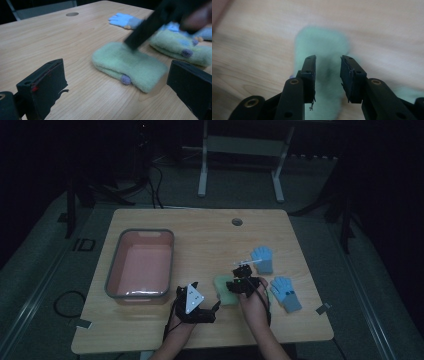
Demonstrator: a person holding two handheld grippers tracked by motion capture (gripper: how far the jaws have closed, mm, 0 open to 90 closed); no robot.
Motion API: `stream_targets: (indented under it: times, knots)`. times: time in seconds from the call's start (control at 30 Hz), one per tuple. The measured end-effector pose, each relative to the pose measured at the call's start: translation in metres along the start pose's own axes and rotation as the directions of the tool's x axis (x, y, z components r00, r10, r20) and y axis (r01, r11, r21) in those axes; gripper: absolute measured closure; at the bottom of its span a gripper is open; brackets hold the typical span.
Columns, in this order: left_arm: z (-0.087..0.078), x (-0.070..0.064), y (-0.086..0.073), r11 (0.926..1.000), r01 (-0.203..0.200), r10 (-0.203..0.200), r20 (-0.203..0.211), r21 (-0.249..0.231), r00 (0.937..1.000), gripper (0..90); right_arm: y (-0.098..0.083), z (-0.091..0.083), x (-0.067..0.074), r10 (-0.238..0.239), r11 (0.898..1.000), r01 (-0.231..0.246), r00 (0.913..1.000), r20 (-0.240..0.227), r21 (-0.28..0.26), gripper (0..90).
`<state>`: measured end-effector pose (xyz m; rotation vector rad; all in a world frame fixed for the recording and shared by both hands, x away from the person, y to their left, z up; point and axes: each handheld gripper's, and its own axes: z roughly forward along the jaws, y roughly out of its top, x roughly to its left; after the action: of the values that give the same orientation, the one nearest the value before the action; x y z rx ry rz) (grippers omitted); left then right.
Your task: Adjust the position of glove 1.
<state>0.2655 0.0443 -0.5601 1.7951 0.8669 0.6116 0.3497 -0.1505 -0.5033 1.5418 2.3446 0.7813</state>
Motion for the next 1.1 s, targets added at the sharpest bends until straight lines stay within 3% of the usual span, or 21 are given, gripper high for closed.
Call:
stream_targets:
  times: [0.07,0.1,0.17,0.37,0.5,0.67,0.8,0.87,0.9,1.1]
  knots:
    - [0.0,0.001,0.0,1.0,-0.001,0.001,0.004,0.005,1.0,2.3,0.002,-0.006,-0.005,-0.009,1.0,0.009,0.9998,0.016,-0.016,64.7]
    - [0.0,0.001,0.0,1.0,0.001,-0.001,0.01,0.004,0.9999,2.3,0.004,-0.014,-0.014,-0.035,0.999,0.035,0.9993,0.011,-0.022,64.8]
    - [0.001,0.001,-0.001,0.9999,0.0,0.0,0.015,0.013,0.9999,2.3,0.002,-0.023,-0.026,-0.035,0.999,0.035,0.9993,0.016,-0.028,65.6]
    - [0.002,-0.002,-0.004,0.9995,-0.001,0.0,0.033,0.031,0.9995,2.2,-0.017,-0.039,-0.058,-0.049,0.999,0.049,0.9985,0.022,0.019,64.0]
    - [0.001,-0.004,-0.004,0.9992,-0.012,0.011,0.025,0.038,0.9996,2.3,-0.034,-0.04,-0.07,-0.067,0.996,0.065,0.9971,0.035,0.057,62.2]
    - [-0.001,-0.003,-0.005,0.999,-0.015,0.014,0.019,0.042,0.9997,2.2,-0.053,-0.037,-0.073,-0.065,0.996,0.063,0.9977,0.022,0.064,60.9]
    - [0.001,-0.002,-0.007,0.9985,-0.007,0.006,0.02,0.054,0.9998,2.3,-0.068,-0.032,-0.075,-0.086,0.994,0.081,0.9935,0.074,0.079,60.4]
    - [0.001,-0.003,-0.007,0.9988,-0.012,0.011,0.022,0.047,0.9997,2.3,-0.071,-0.028,-0.077,-0.068,0.994,0.063,0.9959,0.059,0.091,60.7]
    - [0.0,-0.004,-0.007,0.9987,-0.017,0.016,0.025,0.048,0.9996,2.2,-0.076,-0.026,-0.079,-0.06,0.996,0.057,0.9971,0.046,0.07,60.6]
    - [0.0,-0.004,-0.006,0.9987,-0.02,0.018,0.035,0.047,0.9992,2.3,-0.077,-0.025,-0.072,-0.106,0.993,0.101,0.9912,0.079,0.064,64.6]
